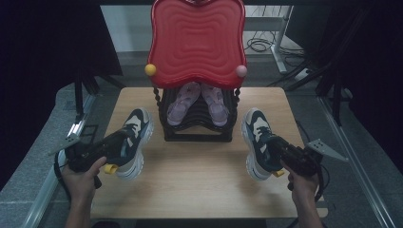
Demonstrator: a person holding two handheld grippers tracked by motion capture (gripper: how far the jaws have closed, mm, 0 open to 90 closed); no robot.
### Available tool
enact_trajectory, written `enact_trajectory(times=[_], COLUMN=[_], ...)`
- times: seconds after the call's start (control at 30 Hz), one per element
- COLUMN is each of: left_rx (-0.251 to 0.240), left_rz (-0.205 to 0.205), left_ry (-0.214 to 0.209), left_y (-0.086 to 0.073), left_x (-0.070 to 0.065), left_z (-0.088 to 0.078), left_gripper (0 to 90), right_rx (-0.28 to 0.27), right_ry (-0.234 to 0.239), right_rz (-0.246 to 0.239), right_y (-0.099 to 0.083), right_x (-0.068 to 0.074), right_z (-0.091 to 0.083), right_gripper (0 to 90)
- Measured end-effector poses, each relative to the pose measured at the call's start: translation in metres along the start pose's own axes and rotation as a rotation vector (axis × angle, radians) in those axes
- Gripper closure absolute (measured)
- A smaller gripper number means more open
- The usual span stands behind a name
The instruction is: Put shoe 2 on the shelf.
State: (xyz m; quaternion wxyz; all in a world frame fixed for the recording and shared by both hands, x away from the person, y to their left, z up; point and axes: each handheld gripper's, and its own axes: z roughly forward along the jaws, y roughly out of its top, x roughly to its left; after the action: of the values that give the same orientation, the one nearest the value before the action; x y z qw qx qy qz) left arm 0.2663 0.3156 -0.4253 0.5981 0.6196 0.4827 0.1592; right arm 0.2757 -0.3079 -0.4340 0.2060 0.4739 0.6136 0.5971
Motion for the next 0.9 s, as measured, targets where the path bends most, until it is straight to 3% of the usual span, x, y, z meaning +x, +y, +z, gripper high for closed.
enact_trajectory(times=[0.13, 0.27, 0.57, 0.8, 0.9], left_rx=[-0.014, -0.025, -0.034, -0.053, -0.069], left_rz=[0.000, 0.001, 0.008, -0.002, -0.007], left_ry=[0.000, -0.005, -0.001, -0.015, -0.002], left_y=[0.008, 0.015, 0.034, 0.047, 0.051], left_x=[0.002, 0.004, 0.009, 0.012, 0.012], left_z=[-0.001, 0.001, 0.006, 0.012, 0.014], left_gripper=[67.5, 67.5, 67.5, 67.5, 67.5], right_rx=[-0.011, -0.004, -0.022, -0.053, -0.072], right_ry=[-0.003, -0.026, -0.019, -0.023, -0.020], right_rz=[0.005, -0.023, -0.063, -0.028, -0.006], right_y=[0.007, 0.019, 0.048, 0.059, 0.061], right_x=[-0.001, 0.000, 0.009, 0.004, 0.001], right_z=[0.003, 0.010, 0.015, 0.017, 0.017], right_gripper=[71.7, 71.7, 71.9, 71.9, 71.9])
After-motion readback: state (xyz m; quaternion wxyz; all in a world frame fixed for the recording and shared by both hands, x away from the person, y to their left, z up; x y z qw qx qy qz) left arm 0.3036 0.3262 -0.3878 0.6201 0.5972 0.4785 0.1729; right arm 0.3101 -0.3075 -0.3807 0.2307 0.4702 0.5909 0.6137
